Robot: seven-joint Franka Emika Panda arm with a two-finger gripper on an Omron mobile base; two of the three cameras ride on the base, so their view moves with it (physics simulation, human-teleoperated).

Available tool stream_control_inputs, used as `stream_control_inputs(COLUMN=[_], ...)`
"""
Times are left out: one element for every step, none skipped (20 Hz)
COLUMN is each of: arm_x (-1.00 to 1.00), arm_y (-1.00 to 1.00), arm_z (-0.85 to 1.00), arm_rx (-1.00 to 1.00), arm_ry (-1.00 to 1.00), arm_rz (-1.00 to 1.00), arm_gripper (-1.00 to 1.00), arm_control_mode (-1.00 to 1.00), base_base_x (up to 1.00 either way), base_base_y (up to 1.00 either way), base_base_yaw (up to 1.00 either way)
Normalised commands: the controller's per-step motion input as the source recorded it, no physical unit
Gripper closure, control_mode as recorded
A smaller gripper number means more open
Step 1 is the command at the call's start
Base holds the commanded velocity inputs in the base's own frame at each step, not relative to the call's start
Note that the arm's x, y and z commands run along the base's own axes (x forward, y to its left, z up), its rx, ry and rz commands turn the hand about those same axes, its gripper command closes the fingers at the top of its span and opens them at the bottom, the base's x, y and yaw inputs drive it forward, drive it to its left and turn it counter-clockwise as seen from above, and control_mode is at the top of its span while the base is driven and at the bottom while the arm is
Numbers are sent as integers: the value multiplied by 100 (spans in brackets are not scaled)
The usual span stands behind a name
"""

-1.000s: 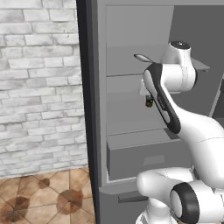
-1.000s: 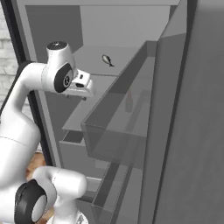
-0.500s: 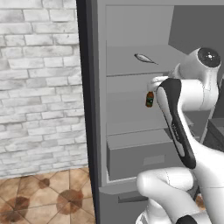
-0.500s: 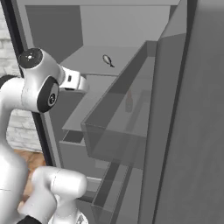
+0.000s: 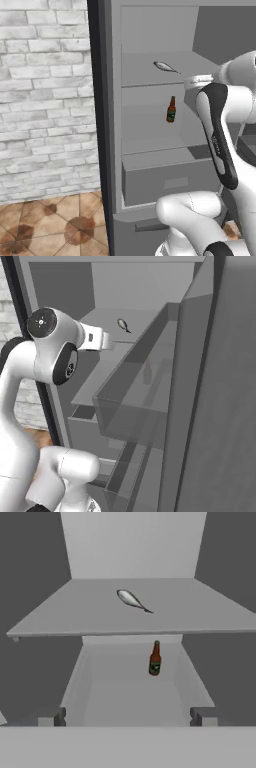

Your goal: Take the fish out of the fridge, briefly rinse it in the sink, and place it on the tray next to the sink.

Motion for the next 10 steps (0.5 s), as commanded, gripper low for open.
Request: stream_control_inputs(arm_x=[25,39,45,60,69,74,81,89,92,94], arm_y=[-47,-50,-47,-40,-32,-24,-11,-4,0,0], arm_z=[53,49,45,38,28,21,9,0,0,-1], arm_rx=[0,0,0,0,0,0,0,0,0,-1], arm_ry=[1,9,11,16,20,20,20,19,17,17], arm_rz=[0,0,1,2,2,3,4,6,7,9], arm_gripper=[-100,-100,-100,-100,-100,-100,-100,-100,-100,-100], arm_control_mode=[-100,-100,-100,-100,-100,-100,-100,-100,-100,-100], base_base_x=[0,0,0,0,0,0,0,0,0,0], base_base_y=[0,0,0,0,0,0,0,0,0,0], base_base_yaw=[0,0,0,0,0,0,0,0,0,0])
